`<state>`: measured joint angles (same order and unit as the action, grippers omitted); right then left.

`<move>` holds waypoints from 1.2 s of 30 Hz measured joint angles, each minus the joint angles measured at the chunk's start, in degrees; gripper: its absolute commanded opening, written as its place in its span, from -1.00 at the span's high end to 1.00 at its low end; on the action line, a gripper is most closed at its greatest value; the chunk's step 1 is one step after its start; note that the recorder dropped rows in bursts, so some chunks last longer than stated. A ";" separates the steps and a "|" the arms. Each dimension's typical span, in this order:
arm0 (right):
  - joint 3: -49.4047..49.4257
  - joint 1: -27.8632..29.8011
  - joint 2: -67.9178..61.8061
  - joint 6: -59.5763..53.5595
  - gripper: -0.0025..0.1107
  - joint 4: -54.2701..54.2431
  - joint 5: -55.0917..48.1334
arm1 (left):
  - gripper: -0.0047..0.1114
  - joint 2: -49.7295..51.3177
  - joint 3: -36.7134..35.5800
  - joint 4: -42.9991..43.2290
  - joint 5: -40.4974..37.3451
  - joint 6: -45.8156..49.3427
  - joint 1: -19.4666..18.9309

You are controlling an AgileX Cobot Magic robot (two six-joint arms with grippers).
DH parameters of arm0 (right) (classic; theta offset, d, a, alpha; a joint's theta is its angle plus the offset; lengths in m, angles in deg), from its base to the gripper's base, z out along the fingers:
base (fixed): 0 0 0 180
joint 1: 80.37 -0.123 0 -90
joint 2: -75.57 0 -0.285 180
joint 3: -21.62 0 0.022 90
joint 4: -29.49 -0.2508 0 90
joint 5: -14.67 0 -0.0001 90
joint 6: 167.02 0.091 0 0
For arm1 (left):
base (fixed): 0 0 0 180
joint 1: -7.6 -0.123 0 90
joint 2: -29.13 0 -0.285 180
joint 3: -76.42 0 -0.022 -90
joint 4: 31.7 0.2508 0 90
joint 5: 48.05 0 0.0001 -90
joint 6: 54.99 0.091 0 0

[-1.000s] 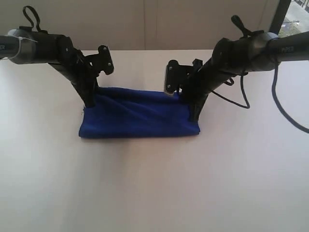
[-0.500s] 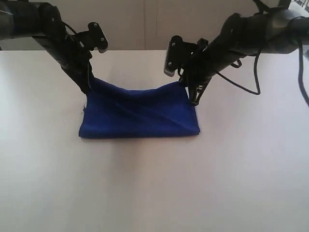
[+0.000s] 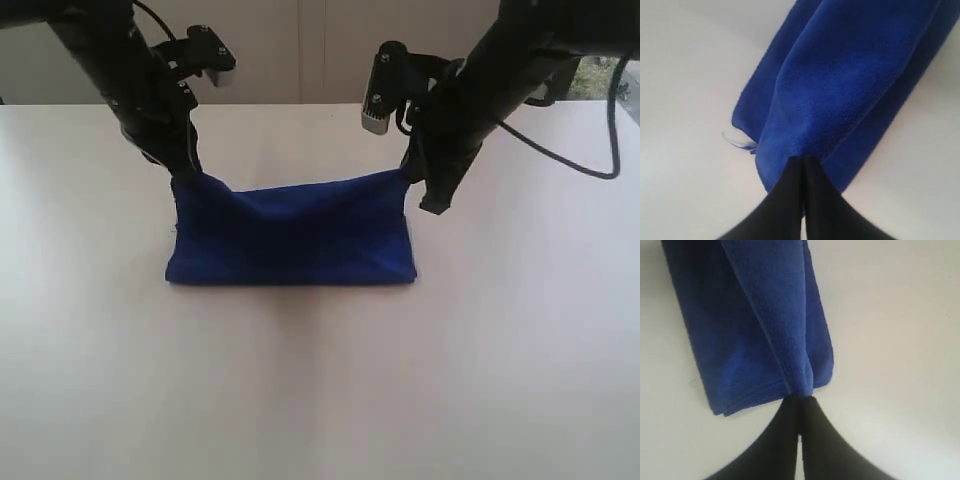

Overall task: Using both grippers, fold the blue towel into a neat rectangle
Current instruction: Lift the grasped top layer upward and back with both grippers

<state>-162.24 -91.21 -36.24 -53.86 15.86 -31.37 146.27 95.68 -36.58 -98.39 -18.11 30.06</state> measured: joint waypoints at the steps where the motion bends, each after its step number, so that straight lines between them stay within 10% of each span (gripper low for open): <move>1: 0.94 0.00 1.06 0.03 0.96 0.00 -0.70 | 0.92 -0.53 0.00 0.00 -1.16 -0.43 0.27; 16: 15.84 -4.70 15.65 1.45 0.96 0.03 -4.16 | 0.92 -5.40 -0.64 -2.08 -14.32 -6.58 2.16; 36: 21.33 -10.53 19.03 7.74 0.96 0.03 -14.69 | 0.92 -16.81 -25.00 -8.49 -14.21 -7.86 2.26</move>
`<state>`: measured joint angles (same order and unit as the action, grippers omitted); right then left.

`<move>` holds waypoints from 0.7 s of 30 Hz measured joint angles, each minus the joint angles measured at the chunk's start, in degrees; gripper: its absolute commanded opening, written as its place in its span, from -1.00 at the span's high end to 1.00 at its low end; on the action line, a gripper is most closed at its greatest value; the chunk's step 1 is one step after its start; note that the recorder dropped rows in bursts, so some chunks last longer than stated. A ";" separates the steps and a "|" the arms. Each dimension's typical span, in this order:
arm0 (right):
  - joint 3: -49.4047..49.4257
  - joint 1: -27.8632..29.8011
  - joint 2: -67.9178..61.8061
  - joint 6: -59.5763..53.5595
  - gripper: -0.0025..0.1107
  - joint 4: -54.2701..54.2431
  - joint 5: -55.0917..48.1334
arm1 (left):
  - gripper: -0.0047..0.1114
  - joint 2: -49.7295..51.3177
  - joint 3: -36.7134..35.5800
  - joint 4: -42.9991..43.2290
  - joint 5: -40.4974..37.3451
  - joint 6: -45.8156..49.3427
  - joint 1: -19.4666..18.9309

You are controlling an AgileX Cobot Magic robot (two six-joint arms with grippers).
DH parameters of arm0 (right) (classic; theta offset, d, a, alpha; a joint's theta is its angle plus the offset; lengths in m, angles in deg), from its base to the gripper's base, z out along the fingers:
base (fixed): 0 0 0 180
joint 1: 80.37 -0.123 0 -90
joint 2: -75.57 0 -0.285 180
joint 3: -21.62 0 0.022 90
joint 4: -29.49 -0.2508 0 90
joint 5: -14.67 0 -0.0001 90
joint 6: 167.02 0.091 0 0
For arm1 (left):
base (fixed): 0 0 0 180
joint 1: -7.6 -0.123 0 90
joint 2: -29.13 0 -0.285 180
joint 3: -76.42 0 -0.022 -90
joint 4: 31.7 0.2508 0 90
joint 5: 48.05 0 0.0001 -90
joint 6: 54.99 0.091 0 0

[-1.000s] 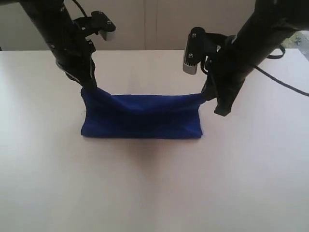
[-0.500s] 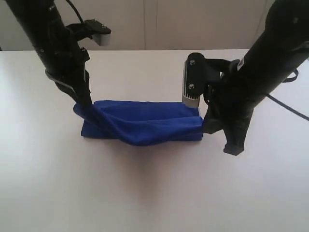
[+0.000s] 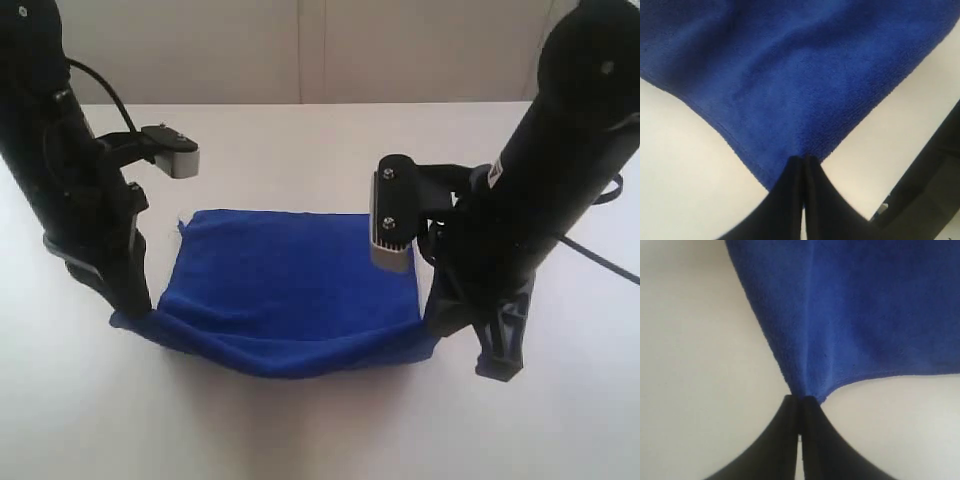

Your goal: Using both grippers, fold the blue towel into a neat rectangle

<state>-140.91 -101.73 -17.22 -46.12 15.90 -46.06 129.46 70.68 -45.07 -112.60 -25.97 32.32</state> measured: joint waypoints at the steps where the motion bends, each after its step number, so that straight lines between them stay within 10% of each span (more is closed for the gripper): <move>1: 0.63 -0.10 0.02 0.00 0.96 -0.12 -0.28 | 0.92 -0.35 -0.82 -0.40 0.00 -0.11 0.00; 21: 5.01 -0.23 0.15 12.92 0.96 13.59 22.53 | 0.92 -0.46 -5.29 1.62 20.96 0.12 0.00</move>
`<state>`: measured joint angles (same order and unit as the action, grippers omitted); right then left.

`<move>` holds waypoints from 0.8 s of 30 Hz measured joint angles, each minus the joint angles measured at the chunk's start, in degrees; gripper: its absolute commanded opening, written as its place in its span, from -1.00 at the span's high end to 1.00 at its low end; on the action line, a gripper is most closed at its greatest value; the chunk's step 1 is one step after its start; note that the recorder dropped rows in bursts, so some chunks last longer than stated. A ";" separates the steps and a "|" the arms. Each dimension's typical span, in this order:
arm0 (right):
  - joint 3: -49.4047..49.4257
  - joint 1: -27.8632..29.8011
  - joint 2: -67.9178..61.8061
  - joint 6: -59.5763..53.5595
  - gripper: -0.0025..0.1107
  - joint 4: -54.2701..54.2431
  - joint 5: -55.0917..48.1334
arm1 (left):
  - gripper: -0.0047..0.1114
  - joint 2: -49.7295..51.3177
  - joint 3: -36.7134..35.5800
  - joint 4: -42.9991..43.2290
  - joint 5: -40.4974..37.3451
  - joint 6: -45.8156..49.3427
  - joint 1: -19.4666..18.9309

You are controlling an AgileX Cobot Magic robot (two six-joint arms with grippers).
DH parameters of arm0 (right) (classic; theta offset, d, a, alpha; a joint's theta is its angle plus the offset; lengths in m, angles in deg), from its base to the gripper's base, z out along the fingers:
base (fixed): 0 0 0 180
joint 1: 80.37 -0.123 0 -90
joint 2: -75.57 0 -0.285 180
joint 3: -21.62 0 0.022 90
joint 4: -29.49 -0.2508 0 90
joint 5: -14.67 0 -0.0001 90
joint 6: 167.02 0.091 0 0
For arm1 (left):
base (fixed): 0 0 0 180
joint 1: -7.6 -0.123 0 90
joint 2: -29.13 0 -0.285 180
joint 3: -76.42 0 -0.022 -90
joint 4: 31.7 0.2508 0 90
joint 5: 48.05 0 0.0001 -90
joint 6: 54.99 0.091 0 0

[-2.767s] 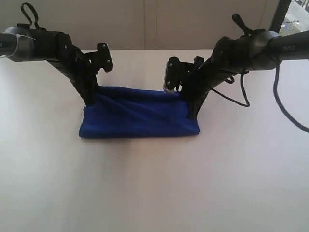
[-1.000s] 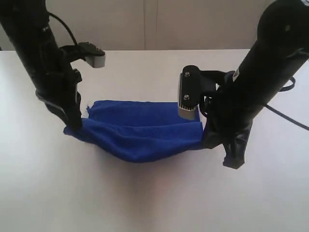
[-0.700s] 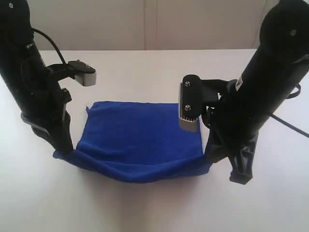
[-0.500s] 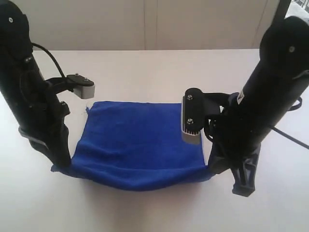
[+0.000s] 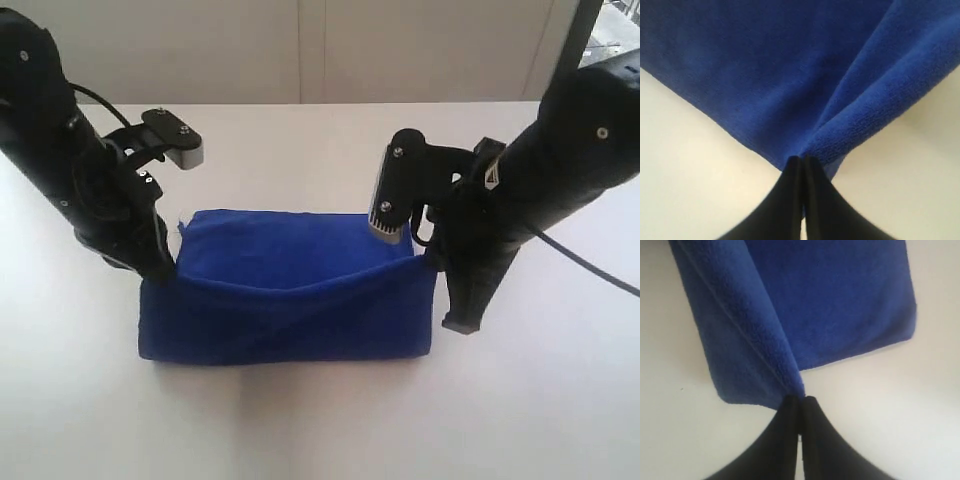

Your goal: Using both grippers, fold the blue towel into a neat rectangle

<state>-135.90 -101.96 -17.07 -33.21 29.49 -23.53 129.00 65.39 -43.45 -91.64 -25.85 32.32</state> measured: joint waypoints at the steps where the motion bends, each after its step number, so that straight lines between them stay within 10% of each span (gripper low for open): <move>1: 0.00 0.00 0.00 0.61 0.96 0.41 1.09 | 0.92 0.00 0.00 0.00 1.61 0.00 0.00; 24: -2.98 4.20 -7.44 6.60 0.96 6.34 14.06 | 0.92 3.71 2.64 6.78 17.85 -1.61 -1.21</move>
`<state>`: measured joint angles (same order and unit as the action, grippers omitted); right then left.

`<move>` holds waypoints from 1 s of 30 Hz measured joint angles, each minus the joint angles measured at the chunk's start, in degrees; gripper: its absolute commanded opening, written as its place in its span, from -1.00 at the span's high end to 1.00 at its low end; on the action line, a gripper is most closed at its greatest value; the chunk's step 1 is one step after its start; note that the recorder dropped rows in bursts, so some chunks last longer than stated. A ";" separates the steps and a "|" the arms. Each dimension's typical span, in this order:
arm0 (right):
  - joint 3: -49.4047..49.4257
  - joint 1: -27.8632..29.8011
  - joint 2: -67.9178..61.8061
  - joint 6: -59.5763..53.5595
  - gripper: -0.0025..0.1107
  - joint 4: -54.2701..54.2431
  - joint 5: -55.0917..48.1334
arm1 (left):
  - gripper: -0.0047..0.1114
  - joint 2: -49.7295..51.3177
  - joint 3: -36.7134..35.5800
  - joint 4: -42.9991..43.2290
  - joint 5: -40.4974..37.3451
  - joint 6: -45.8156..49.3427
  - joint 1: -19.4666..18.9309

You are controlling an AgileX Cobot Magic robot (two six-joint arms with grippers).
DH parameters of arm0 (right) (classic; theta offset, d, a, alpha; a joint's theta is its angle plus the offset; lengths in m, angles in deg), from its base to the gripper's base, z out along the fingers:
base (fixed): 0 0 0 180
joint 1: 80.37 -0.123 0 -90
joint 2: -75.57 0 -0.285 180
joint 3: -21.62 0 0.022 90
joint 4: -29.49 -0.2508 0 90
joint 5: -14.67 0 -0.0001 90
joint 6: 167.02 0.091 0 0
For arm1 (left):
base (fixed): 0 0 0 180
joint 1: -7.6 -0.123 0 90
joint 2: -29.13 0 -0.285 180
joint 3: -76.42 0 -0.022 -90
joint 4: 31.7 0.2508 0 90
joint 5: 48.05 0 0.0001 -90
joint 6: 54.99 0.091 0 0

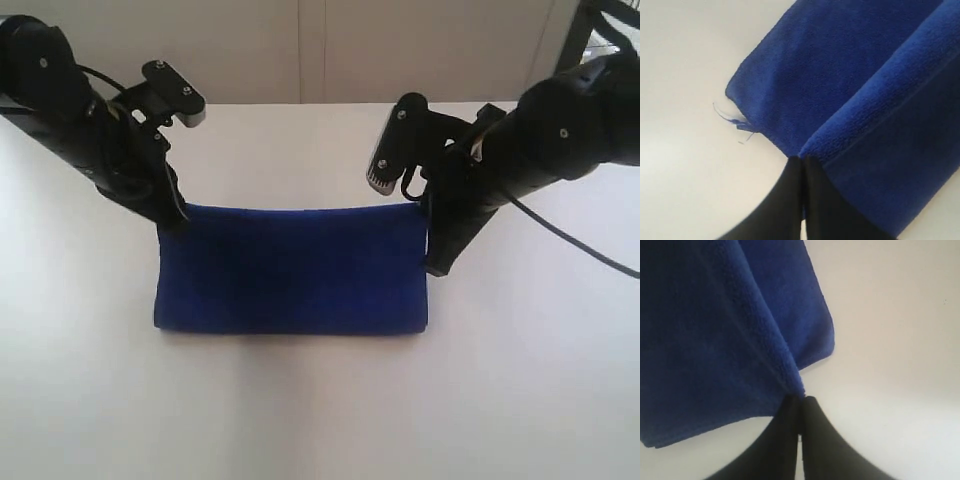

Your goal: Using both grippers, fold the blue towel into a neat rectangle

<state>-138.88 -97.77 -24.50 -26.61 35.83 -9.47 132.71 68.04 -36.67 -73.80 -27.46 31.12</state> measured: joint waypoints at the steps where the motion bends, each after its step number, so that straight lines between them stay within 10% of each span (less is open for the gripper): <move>1: -0.42 0.11 -0.53 0.00 0.96 0.14 0.17 | 0.92 0.16 0.31 0.00 0.00 0.00 -0.44; 30: -8.53 3.09 -13.34 0.56 0.96 1.49 7.92 | 0.92 13.54 16.09 0.49 2.11 -0.02 -2.65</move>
<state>-147.41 -94.67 -37.84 -26.05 37.31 -1.55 146.26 84.13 -36.18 -71.69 -27.48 28.46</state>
